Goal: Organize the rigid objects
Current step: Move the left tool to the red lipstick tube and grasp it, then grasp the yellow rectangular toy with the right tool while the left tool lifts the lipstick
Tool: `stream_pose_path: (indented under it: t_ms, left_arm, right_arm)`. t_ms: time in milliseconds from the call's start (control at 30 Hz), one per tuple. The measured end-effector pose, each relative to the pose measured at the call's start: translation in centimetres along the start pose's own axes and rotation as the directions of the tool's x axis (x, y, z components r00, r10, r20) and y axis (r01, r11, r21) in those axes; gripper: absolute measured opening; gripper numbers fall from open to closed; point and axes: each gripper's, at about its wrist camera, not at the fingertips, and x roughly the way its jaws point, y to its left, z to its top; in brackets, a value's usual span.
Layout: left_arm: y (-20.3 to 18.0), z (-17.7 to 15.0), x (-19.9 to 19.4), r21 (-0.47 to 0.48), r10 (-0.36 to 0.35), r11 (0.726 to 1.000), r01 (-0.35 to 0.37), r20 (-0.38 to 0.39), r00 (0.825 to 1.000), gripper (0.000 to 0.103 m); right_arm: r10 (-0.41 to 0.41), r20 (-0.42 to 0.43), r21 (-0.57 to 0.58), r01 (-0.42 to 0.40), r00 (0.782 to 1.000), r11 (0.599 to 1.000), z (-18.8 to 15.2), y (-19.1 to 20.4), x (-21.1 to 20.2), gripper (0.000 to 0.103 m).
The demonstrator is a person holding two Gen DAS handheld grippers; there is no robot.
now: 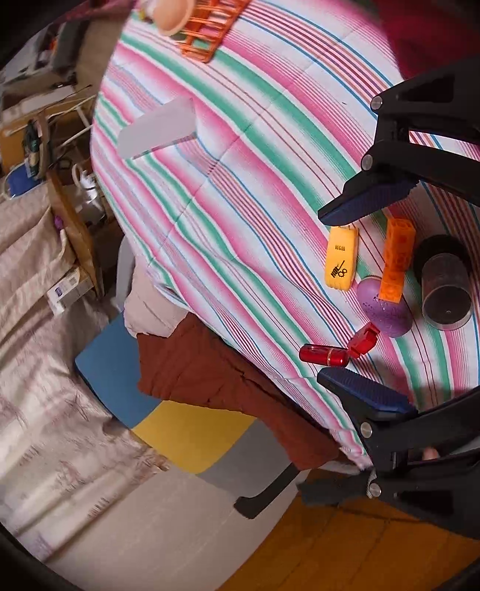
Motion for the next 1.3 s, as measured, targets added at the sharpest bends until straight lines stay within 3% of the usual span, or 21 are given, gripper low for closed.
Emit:
stream_pose_path:
  t_ms: [267, 300, 367, 433, 700, 800, 1033, 1300]
  left_arm:
    - [-0.7, 2.1, 4.4, 0.025, 0.034, 0.999, -0.033, -0.055, 0.998, 0.039]
    - [-0.5, 1.9, 4.9, 0.018, 0.052, 0.999, -0.051, -0.065, 0.997, 0.038]
    - [-0.4, 1.4, 4.4, 0.011, 0.07, 0.997, -0.07, -0.038, 0.997, 0.026]
    - [0.1, 0.5, 3.8, 0.004, 0.07, 0.998, -0.07, -0.033, 0.997, 0.026]
    - [1.9, -5.7, -0.2, -0.07, 0.074, 0.995, -0.073, 0.011, 0.997, 0.026]
    - [1.2, -8.9, -1.9, -0.044, 0.1, 0.994, -0.099, 0.038, 0.994, 0.026]
    - [-0.2, -15.8, -5.7, -0.063, 0.135, 0.99, -0.128, 0.107, 0.985, 0.026]
    - [-0.9, -19.3, -6.3, -0.015, 0.124, 0.992, -0.124, 0.21, 0.97, 0.026]
  right_arm:
    - [0.018, -0.023, 0.016, -0.017, 1.0, 1.0, -0.1, -0.2, 0.5, 0.08]
    - [0.016, -0.022, 0.02, -0.015, 1.0, 1.0, -0.1, -0.2, 0.4, 0.08]
    - [0.015, -0.018, 0.029, -0.015, 1.0, 0.999, 0.0, -0.4, 0.4, 0.08]
    - [0.014, -0.009, 0.036, -0.013, 1.0, 0.999, 0.1, -0.6, 0.2, 0.08]
    - [0.004, 0.031, 0.11, -0.007, 1.0, 0.994, 0.5, -2.0, -0.6, 0.08]
    - [-0.002, 0.019, 0.137, -0.001, 1.0, 0.991, 0.5, -2.5, -0.3, 0.08]
    - [-0.029, -0.066, 0.112, 0.036, 0.997, 0.993, 0.0, -2.0, 1.4, 0.08]
    - [-0.121, -0.172, 0.017, 0.126, 0.978, 0.992, -0.7, -1.1, 3.6, 0.086]
